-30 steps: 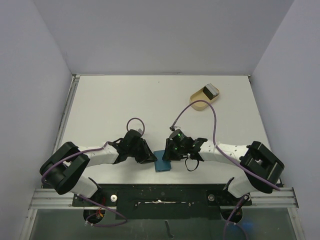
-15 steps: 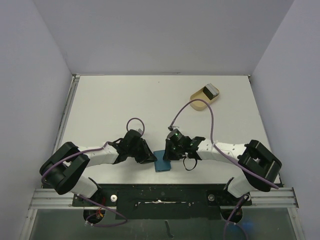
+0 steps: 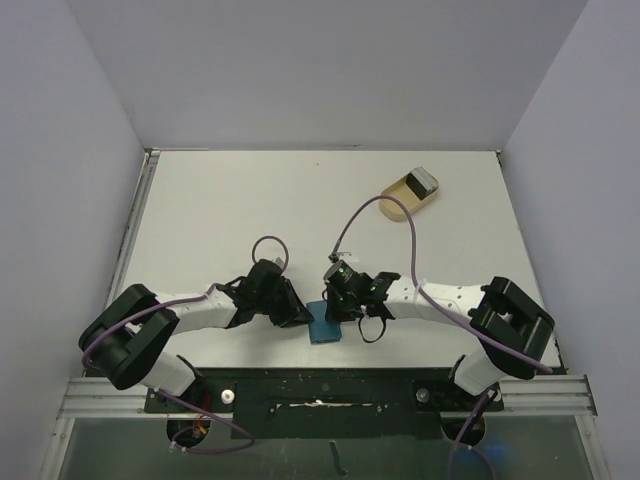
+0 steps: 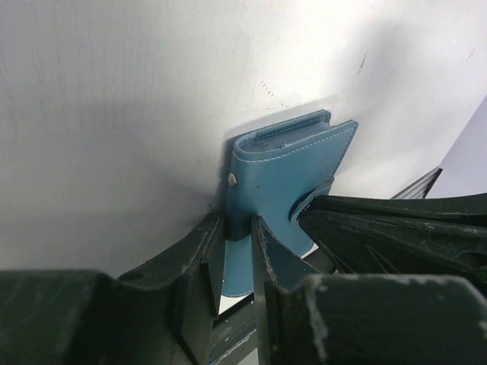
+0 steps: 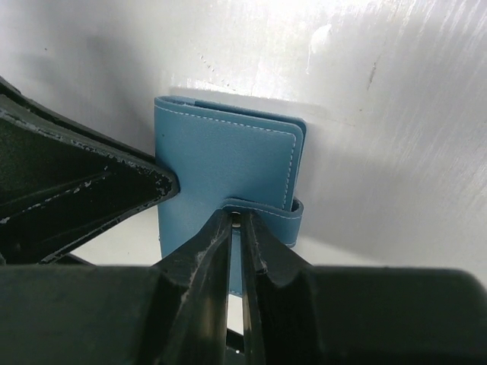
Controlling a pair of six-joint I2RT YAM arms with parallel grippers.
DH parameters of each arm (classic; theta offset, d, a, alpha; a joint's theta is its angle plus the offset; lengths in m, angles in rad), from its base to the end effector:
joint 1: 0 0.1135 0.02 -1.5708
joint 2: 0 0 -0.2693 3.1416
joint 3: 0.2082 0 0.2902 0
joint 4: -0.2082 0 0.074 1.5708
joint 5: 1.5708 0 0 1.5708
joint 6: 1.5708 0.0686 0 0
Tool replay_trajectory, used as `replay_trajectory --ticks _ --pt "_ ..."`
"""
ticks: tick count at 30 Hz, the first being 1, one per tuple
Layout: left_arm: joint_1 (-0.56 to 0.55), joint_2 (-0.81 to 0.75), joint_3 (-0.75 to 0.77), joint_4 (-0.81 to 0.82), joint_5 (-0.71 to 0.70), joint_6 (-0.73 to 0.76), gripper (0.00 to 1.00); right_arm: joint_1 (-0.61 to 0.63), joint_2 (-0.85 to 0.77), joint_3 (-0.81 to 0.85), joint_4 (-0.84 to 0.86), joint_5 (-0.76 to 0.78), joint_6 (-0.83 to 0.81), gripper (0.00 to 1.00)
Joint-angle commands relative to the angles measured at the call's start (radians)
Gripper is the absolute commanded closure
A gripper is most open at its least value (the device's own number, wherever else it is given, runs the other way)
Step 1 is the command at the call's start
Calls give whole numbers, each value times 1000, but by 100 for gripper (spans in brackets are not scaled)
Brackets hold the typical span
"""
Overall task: Put the credit cards into the card holder
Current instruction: Close the card holder at the center of the board.
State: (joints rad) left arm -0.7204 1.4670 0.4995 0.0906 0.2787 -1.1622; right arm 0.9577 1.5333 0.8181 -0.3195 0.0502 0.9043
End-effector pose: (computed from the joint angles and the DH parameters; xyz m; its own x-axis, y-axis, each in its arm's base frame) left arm 0.2071 -0.2069 0.0740 -0.9329 -0.3550 -0.0600 -0.2257 0.7064 -0.6709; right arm 0.1964 0.2731 0.1192 -0.9363 0.0335 -0.3497 -0.1071 0.9209 0.3748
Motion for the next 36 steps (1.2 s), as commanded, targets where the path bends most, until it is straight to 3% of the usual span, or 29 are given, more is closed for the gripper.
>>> replay_trajectory --ticks 1,10,16,21,29,36 --pt "-7 -20 -4 0 -34 2 82 37 112 -14 -118 24 -5 91" --pt "-2 -33 -3 -5 -39 8 82 38 198 17 -145 22 -36 91" --pt "64 -73 9 -20 -32 47 80 3 236 63 -128 78 -111 91" --pt "128 -214 26 -84 -89 97 68 -53 233 88 -102 146 -183 91" --pt "243 -366 181 -354 -193 248 44 -109 183 179 -103 179 -303 90" --pt "260 -449 383 -579 -311 386 30 -134 17 293 -172 202 -337 75"
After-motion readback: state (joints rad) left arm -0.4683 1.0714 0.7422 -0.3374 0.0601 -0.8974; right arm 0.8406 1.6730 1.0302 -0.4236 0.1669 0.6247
